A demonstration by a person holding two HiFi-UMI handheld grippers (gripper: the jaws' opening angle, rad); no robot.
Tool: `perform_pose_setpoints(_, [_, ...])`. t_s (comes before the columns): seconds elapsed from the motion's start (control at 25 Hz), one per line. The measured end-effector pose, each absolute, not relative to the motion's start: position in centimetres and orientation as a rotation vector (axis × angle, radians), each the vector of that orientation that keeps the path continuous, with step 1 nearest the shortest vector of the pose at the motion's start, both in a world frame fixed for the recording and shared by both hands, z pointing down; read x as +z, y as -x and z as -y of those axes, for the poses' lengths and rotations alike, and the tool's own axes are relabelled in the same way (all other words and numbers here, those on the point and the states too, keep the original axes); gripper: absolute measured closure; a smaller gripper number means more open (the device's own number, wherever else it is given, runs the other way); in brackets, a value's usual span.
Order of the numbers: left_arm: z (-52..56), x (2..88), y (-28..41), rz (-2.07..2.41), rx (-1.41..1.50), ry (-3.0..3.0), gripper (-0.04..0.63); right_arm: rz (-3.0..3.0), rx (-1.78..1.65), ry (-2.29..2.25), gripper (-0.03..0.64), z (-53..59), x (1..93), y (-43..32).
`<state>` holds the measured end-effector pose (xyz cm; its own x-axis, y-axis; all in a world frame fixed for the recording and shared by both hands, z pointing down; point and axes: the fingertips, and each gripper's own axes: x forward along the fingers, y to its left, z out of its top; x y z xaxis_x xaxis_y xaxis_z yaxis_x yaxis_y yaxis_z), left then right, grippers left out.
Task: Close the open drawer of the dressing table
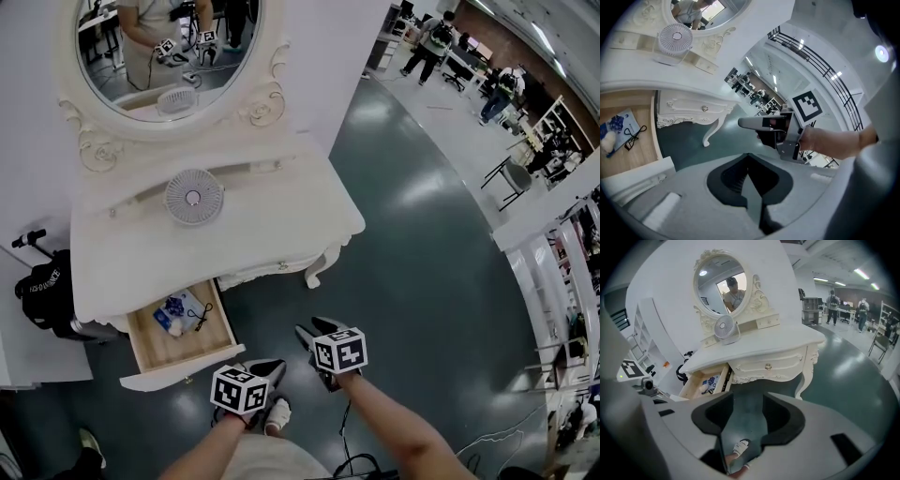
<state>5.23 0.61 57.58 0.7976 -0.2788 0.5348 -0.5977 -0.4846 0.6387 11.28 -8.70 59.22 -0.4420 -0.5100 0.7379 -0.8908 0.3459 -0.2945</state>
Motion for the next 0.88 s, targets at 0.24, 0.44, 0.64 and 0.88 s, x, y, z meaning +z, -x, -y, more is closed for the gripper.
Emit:
perform_pose_setpoints(0.24, [-2.0, 56.7, -5.7, 0.621, 0.466, -2.113, 0.586, 2.129, 0.941, -1.210, 0.420, 5.4, 57.5, -10.8])
perform_pose_setpoints(0.44, [-2.9, 55.7, -5.9, 0.607, 0.458, -2.126, 0.586, 2.166, 0.942, -1.220, 0.426, 3.4, 55.9, -10.5])
perform_pose_setpoints(0.64, [-3.4, 54.4, -5.9, 0.595, 0.437, -2.147, 0.586, 2.193, 0.982, -1.253, 0.434, 1.6, 54.7, -10.7])
perform_pose_setpoints(0.88, [-3.9, 53.4, -5.1, 0.594, 0.436, -2.162, 0.586, 2.212, 0.953, -1.280, 0.501, -0.4, 53.6, -11.2])
